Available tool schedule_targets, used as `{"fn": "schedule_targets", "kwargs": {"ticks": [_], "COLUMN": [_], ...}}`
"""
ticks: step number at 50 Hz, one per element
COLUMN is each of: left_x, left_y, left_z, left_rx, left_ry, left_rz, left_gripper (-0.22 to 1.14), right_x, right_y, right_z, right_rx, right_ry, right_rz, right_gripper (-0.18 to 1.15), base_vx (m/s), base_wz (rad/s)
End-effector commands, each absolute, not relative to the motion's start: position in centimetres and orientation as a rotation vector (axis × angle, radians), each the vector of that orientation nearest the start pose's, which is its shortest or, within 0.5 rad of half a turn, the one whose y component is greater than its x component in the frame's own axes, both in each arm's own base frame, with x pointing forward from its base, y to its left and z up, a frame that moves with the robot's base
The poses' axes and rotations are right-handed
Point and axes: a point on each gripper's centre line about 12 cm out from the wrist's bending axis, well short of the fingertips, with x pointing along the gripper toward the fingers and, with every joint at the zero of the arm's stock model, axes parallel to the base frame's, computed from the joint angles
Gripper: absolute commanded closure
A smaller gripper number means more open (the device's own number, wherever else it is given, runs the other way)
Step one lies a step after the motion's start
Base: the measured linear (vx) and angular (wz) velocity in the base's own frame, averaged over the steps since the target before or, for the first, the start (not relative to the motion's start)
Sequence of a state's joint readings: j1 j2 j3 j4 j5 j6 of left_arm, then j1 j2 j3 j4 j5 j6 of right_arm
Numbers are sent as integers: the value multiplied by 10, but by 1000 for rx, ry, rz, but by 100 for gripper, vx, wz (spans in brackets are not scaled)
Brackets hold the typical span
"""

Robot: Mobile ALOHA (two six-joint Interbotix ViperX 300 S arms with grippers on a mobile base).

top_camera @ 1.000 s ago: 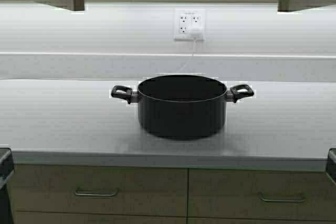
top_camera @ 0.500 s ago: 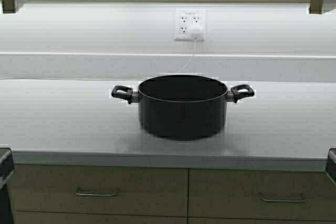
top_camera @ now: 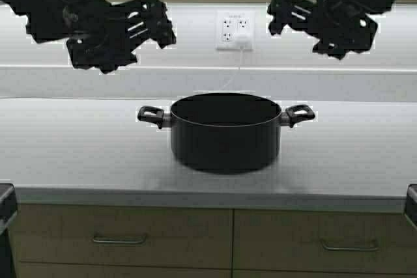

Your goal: Open the cabinet, put the pot inside, then close it

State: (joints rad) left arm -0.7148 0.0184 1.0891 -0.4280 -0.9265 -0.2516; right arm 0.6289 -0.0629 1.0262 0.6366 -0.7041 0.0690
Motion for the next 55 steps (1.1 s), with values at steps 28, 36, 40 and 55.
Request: {"fn": "schedule_targets", "kwargs": {"ticks": [28, 36, 40, 55], "left_x": [290, 299, 302, 315], "left_y": [-141, -138, -139, -145], "left_z": [32, 1, -12, -27], "left_rx": [-722, -876, -946, -1023], "left_ry": [311, 279, 265, 197], "left_rz": [-210, -221, -221, -254], "left_gripper": [-11, -11, -11, -11], "right_x": [309, 311, 310, 322], "right_y": [117, 107, 101, 95], "right_z": [38, 19, 14, -3], "right_rx": [805, 871, 905, 968], "right_ry": [319, 304, 285, 257], "right_rz": [181, 212, 221, 235], "right_gripper": [-6, -6, -6, -6], "base_vx": [0, 0, 0, 2], "base_wz": [0, 0, 0, 2]}}
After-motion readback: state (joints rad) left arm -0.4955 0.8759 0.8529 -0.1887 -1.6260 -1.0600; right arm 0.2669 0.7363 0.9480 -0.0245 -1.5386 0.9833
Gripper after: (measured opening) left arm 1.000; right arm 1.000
